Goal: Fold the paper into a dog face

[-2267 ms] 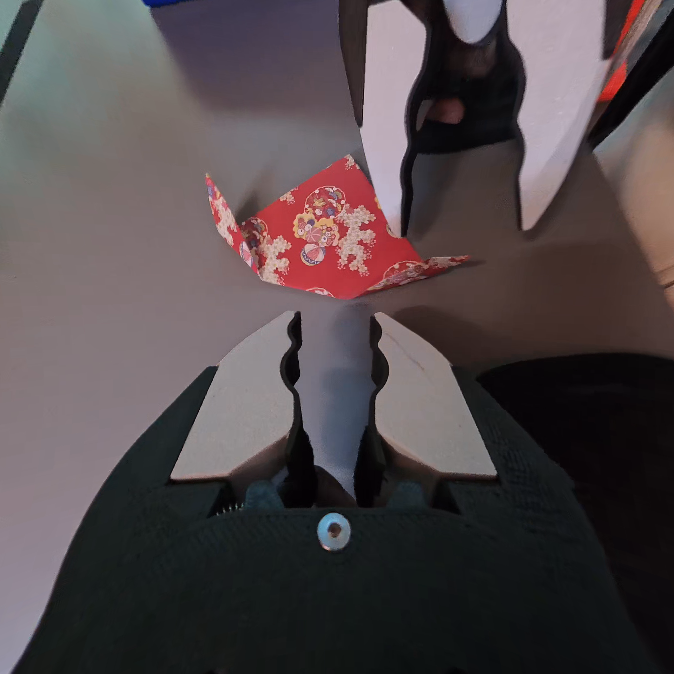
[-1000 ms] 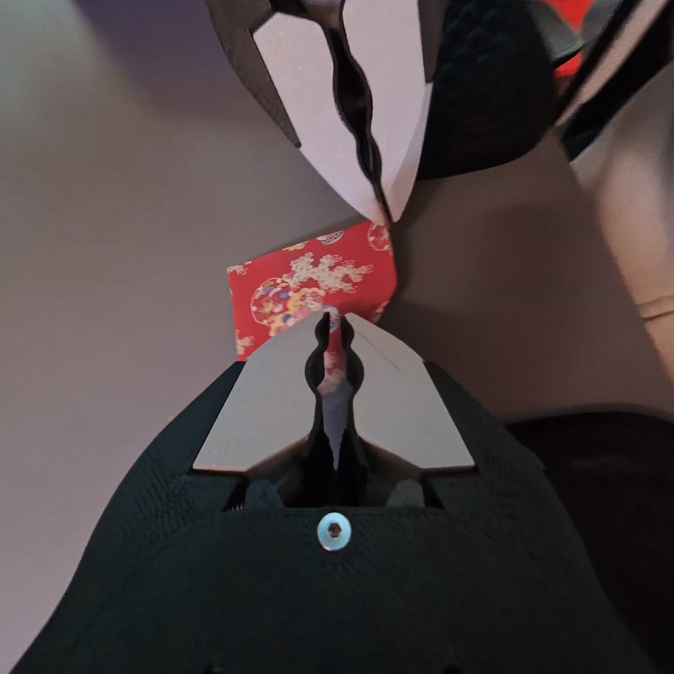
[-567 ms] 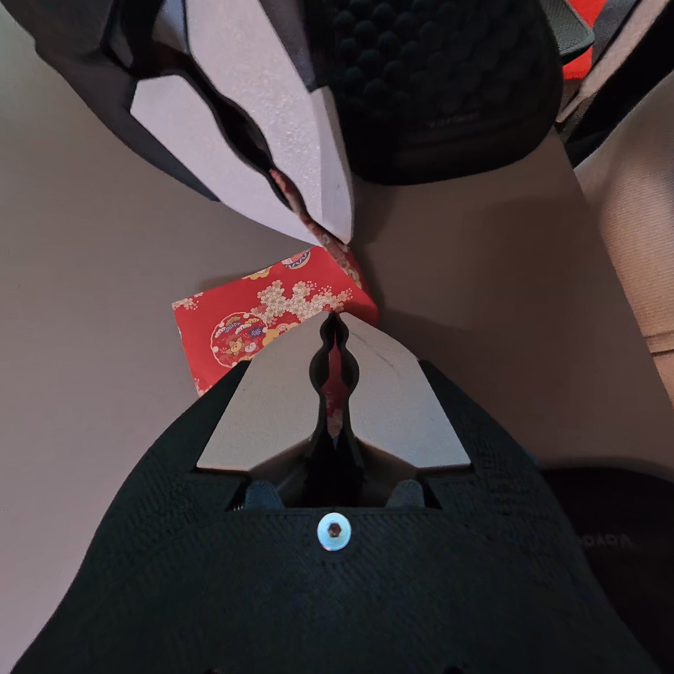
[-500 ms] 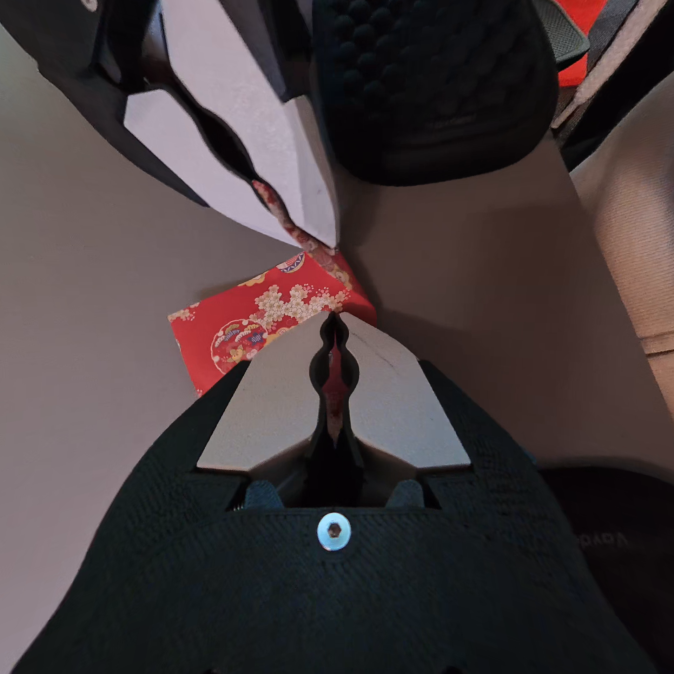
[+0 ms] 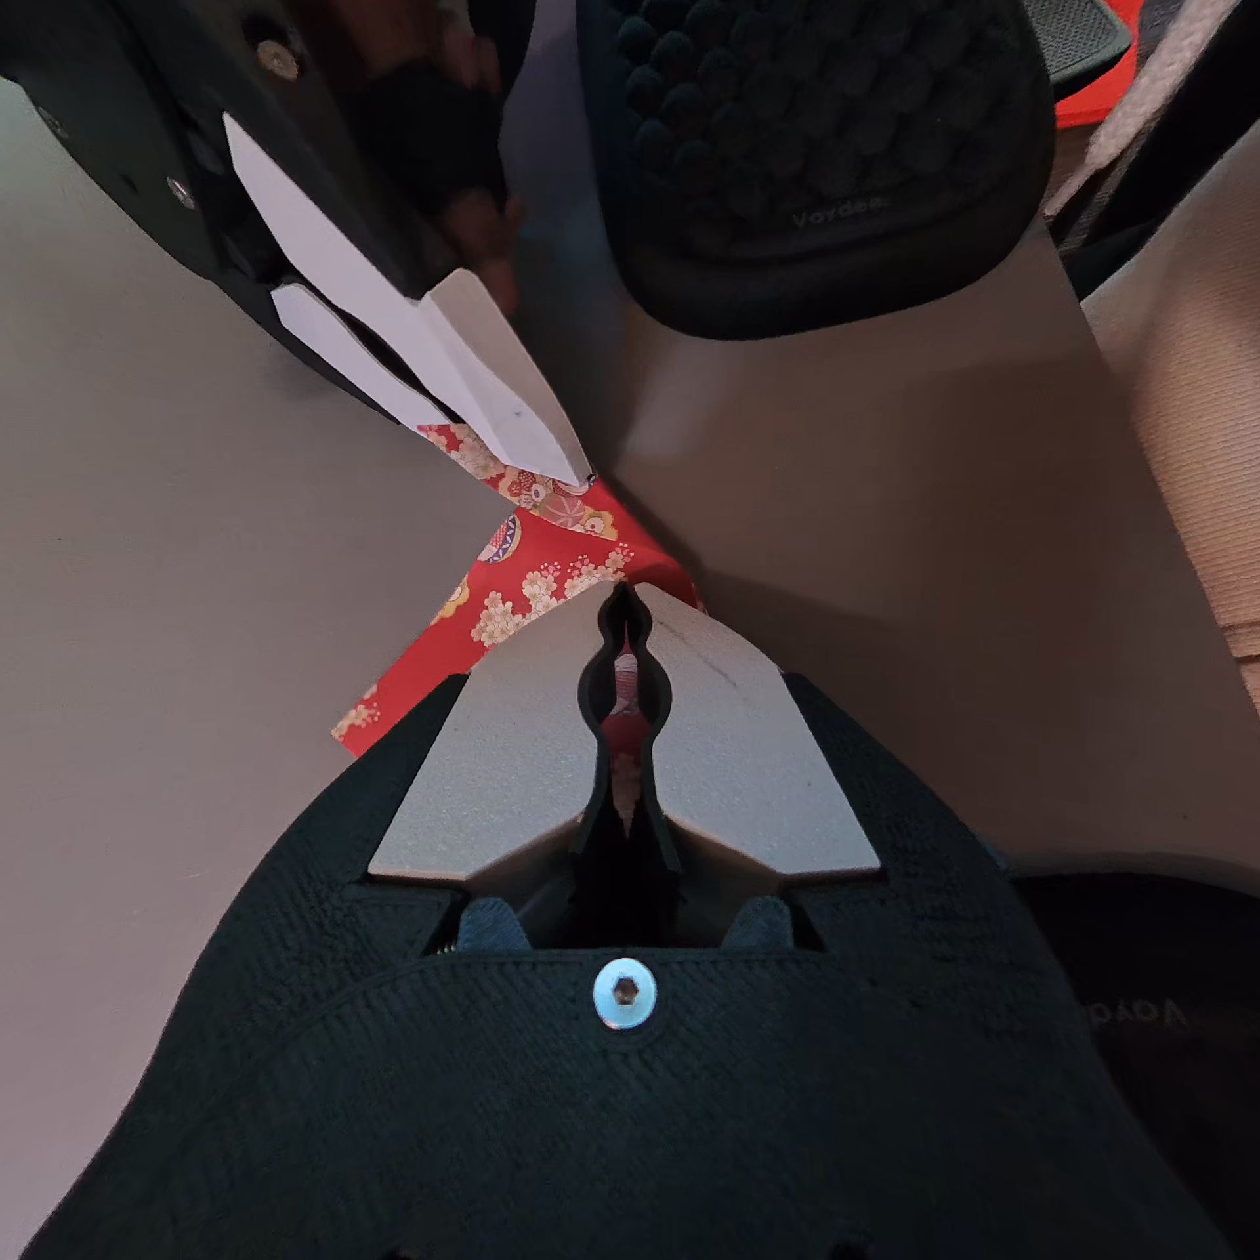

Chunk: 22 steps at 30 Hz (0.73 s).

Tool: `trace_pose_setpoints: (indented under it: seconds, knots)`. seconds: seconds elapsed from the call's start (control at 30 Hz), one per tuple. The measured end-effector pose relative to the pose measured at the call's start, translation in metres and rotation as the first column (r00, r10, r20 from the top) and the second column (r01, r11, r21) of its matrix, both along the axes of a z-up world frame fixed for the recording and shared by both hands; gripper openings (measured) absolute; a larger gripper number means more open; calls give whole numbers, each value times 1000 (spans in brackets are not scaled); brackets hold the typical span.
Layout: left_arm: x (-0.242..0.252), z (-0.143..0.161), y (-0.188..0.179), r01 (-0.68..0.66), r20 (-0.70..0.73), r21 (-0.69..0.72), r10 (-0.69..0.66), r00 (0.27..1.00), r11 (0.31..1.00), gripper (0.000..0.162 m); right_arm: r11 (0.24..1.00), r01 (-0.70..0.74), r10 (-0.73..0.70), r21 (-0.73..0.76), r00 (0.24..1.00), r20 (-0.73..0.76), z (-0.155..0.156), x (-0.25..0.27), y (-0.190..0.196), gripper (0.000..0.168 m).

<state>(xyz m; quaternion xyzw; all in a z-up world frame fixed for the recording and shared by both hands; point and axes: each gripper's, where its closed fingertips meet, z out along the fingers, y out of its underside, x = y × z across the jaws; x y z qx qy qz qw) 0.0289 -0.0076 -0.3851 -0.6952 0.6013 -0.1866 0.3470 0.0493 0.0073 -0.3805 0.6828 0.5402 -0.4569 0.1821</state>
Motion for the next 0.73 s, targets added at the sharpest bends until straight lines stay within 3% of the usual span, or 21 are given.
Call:
trace_pose_setpoints:
  seconds: [0.03,0.37,0.53,0.73]
  knots:
    - [0,0,0,1,1,1,-1,1000,1000,0,1000,21,-21,-3,1000,4,0,-1,2,0]
    - [-3,1,-3,29,-25,9,-29,999,1000,0,997,12,-18,76,996,86,-3,-2,3,0]
    - [7,22,0,-9,82,19,8,997,1000,0,996,-3,-6,84,994,106,-3,-2,3,0]
    - [13,10,5,-58,-62,75,63,996,996,0,995,-6,-5,95,993,117,-3,-2,3,0]
